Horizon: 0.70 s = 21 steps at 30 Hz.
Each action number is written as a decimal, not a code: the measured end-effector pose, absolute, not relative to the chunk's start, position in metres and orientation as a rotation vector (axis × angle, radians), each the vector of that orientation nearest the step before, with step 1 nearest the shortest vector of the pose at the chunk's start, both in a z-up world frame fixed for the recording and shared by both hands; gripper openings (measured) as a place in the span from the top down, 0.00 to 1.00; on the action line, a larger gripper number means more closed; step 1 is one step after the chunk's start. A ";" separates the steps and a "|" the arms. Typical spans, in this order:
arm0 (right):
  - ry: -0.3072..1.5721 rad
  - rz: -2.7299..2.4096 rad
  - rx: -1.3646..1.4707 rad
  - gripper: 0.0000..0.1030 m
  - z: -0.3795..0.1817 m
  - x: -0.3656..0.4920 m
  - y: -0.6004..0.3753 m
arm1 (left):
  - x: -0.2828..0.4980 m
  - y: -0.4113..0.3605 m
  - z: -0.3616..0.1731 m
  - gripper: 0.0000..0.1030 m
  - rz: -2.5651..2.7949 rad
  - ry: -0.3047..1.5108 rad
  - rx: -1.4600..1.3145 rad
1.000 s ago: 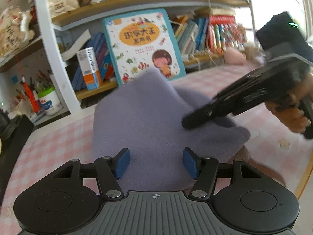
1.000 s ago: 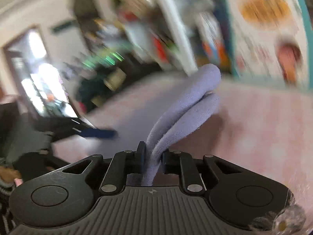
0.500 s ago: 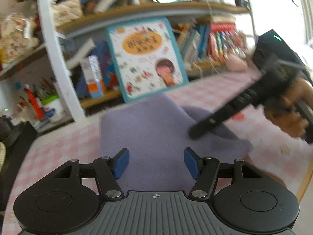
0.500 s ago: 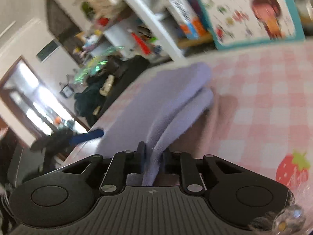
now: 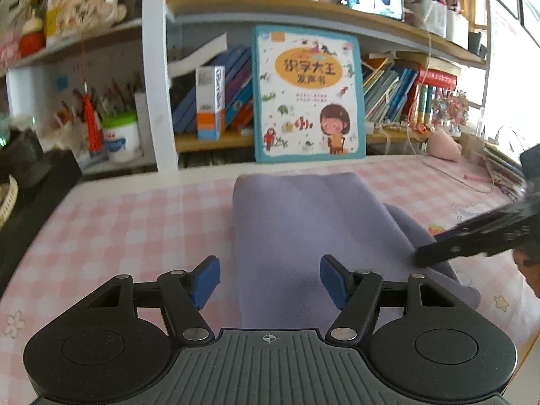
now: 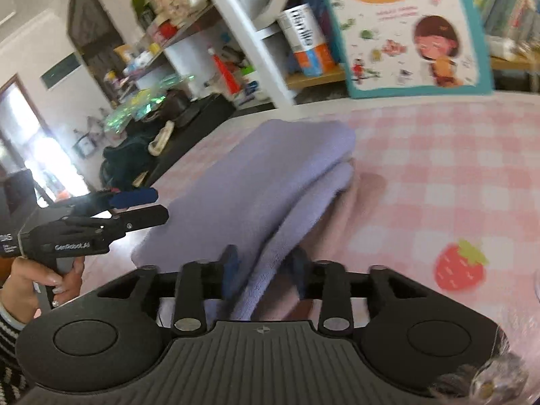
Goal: Fold clothes
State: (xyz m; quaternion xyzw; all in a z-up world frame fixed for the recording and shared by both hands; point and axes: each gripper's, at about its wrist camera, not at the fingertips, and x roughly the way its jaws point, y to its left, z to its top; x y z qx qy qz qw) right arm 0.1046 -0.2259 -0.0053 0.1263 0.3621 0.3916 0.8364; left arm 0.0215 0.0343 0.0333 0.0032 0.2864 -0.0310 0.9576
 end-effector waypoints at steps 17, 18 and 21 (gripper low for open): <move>0.964 0.711 0.582 0.44 -0.024 0.109 -0.236 | 0.080 0.083 -0.012 0.24 -0.270 0.750 -0.485; 0.963 0.711 0.586 0.45 -0.025 0.111 -0.233 | 0.079 0.082 -0.014 0.24 -0.265 0.747 -0.495; 0.946 0.696 0.532 0.60 -0.023 0.111 -0.224 | 0.070 0.073 -0.011 0.32 -0.244 0.725 -0.473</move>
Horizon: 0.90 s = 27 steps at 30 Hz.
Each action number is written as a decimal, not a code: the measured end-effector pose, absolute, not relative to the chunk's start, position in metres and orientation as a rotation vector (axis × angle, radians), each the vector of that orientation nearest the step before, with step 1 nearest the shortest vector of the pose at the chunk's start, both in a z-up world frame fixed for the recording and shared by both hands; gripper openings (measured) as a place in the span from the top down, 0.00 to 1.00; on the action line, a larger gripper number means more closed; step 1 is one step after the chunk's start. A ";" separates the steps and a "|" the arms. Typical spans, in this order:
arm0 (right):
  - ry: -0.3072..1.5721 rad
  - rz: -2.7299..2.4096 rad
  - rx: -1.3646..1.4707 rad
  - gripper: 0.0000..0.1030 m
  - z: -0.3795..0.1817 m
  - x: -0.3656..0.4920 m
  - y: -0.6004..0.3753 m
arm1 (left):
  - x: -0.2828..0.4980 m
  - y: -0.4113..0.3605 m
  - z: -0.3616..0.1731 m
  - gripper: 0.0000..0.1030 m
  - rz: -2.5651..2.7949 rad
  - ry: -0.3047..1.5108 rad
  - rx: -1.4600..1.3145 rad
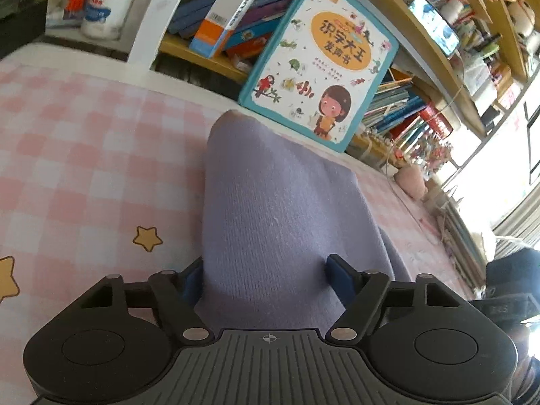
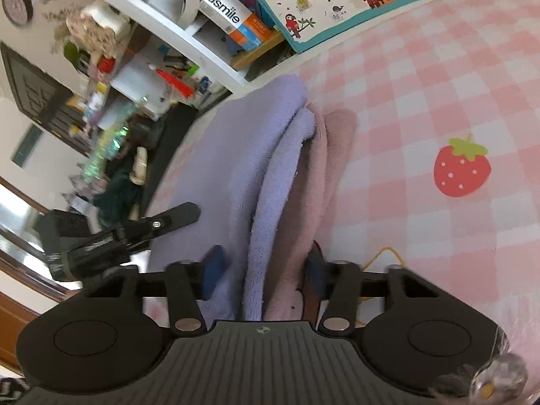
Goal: Fold clothes
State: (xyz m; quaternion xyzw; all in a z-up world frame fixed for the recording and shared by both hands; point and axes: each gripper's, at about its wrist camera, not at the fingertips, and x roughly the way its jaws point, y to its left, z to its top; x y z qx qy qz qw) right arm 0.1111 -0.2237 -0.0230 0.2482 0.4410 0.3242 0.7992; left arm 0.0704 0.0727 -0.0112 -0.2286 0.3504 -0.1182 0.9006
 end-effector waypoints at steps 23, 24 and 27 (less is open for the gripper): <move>0.990 0.626 0.476 0.56 -0.014 0.066 -0.252 | 0.029 0.056 -0.016 0.35 -0.376 0.778 -0.558; 0.989 0.632 0.489 0.56 -0.015 0.066 -0.252 | 0.029 0.058 -0.019 0.36 -0.379 0.777 -0.578; 0.977 0.642 0.491 0.56 -0.015 0.069 -0.249 | 0.029 0.056 -0.020 0.37 -0.384 0.765 -0.575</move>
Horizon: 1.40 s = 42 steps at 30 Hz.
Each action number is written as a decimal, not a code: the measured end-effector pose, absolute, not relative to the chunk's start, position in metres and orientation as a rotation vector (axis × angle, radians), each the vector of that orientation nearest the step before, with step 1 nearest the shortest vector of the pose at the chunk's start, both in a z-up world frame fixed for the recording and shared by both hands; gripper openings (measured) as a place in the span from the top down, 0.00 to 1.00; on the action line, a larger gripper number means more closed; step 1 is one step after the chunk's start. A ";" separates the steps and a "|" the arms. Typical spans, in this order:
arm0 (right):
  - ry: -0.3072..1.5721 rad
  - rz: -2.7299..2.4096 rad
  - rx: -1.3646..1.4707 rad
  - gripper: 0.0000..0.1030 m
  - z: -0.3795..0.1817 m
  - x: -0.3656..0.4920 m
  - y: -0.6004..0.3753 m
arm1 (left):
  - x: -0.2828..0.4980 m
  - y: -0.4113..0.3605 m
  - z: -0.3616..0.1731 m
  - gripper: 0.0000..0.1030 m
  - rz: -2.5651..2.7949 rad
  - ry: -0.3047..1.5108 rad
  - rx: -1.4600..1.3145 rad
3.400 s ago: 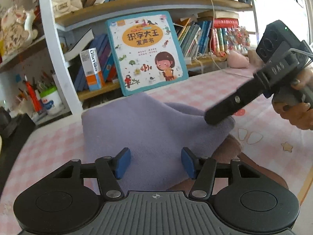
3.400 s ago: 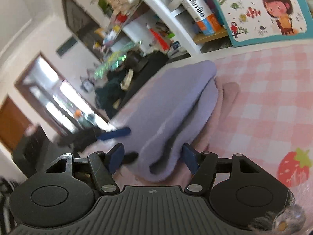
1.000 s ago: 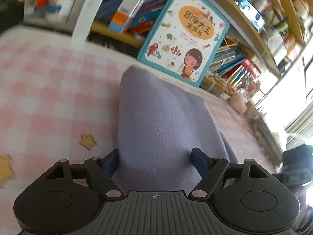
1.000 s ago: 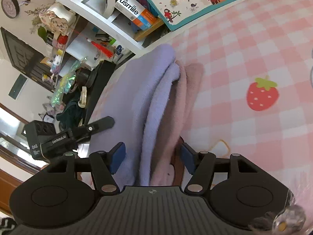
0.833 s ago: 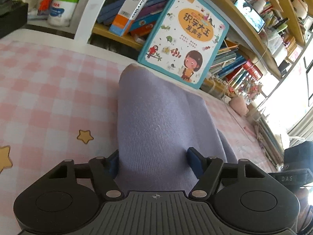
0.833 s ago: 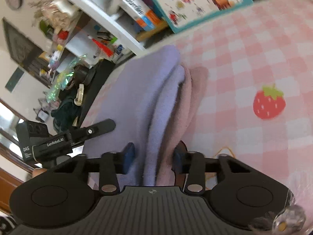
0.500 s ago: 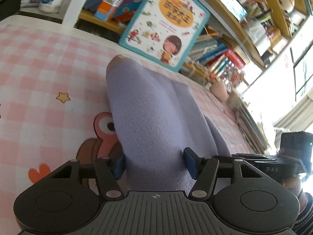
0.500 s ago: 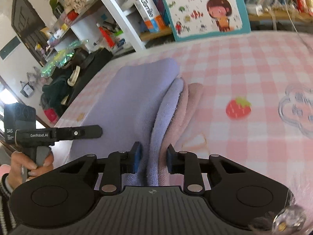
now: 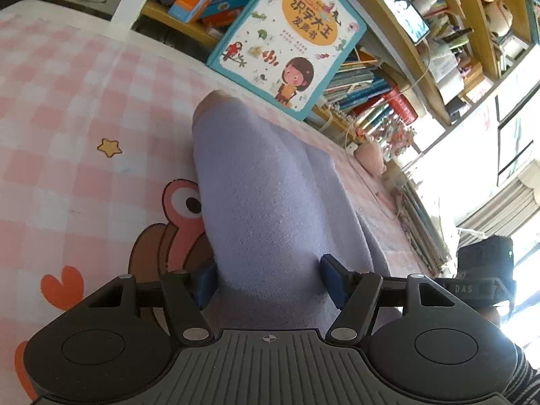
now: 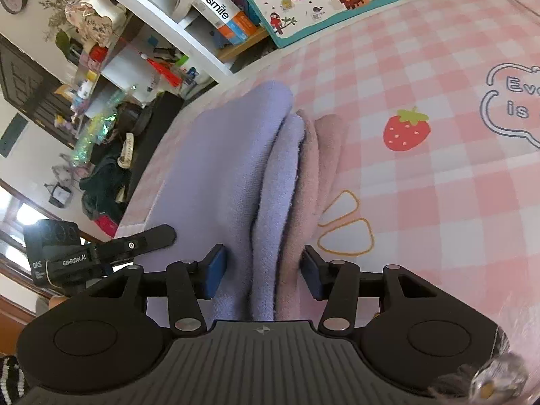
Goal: Fold clothes
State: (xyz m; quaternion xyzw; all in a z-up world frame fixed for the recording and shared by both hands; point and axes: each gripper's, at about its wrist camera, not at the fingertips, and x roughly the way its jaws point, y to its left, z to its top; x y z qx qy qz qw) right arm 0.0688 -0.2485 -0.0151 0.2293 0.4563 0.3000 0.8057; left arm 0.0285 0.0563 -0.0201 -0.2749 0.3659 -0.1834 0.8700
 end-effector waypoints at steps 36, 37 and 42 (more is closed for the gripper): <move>0.620 0.650 0.092 0.72 0.016 0.169 -0.179 | 0.137 0.074 0.005 0.45 -0.279 0.566 -0.296; 0.626 0.646 0.093 0.72 0.015 0.177 -0.176 | 0.145 0.077 0.003 0.45 -0.276 0.572 -0.303; 0.655 0.632 0.118 0.72 0.005 0.211 -0.169 | 0.177 0.090 -0.008 0.46 -0.256 0.585 -0.332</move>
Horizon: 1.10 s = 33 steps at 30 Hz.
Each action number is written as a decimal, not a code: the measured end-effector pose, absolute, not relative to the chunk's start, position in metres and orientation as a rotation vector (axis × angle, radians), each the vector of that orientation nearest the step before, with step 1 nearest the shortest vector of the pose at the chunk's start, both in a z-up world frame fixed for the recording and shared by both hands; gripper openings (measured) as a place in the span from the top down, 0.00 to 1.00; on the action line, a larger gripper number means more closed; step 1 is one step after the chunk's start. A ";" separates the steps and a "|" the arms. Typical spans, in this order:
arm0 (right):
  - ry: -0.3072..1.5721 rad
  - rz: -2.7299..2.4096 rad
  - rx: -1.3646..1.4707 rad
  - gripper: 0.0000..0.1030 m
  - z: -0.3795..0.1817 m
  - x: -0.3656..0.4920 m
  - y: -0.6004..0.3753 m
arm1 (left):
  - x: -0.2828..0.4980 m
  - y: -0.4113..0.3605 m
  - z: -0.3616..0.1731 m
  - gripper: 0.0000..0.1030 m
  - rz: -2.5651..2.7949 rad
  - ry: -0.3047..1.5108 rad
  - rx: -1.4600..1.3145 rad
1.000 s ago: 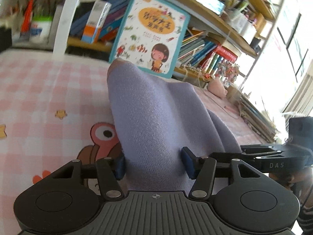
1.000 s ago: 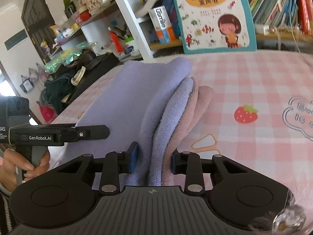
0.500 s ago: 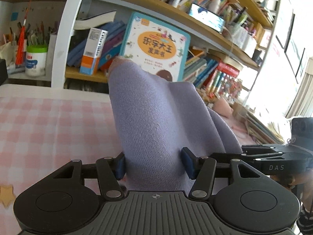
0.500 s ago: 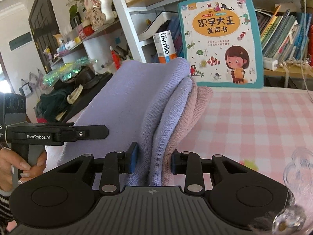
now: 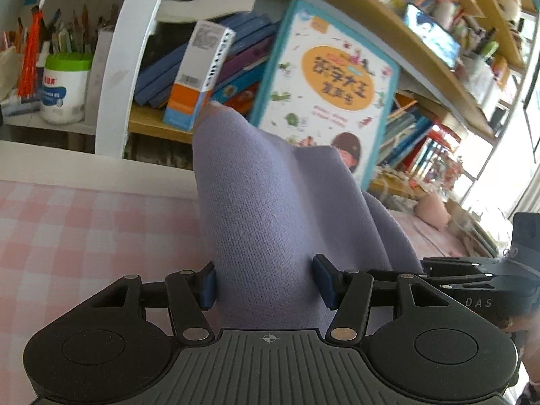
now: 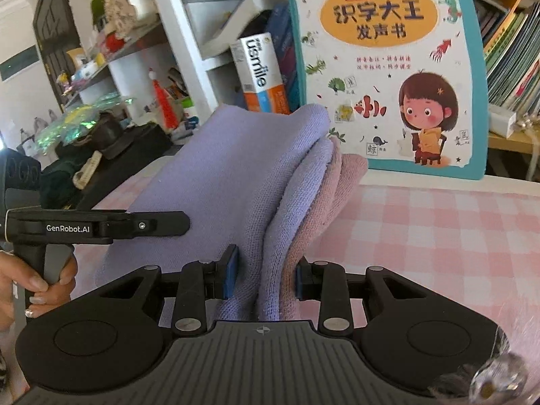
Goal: Fold clothes
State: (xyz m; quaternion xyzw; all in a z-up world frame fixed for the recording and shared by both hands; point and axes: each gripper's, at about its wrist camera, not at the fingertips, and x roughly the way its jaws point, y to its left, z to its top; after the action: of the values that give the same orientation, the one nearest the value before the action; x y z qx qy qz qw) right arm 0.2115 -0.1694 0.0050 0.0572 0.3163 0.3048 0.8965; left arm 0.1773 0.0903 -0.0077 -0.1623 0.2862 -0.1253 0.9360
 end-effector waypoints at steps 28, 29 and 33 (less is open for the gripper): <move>0.522 0.491 0.247 0.29 0.005 0.198 -0.201 | 0.138 0.075 0.016 0.13 -0.095 0.370 -0.197; 0.510 0.482 0.229 0.26 0.006 0.188 -0.201 | 0.131 0.070 0.018 0.11 -0.089 0.368 -0.187; 0.459 0.450 0.150 0.22 0.007 0.150 -0.197 | 0.111 0.053 0.020 0.09 -0.069 0.379 -0.165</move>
State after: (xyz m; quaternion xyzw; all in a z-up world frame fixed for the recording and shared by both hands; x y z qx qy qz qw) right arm 0.1504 -0.1968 0.0071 0.0737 0.2252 0.2212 0.9460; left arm 0.1106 0.0527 0.0201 -0.0820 0.1883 -0.0345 0.9781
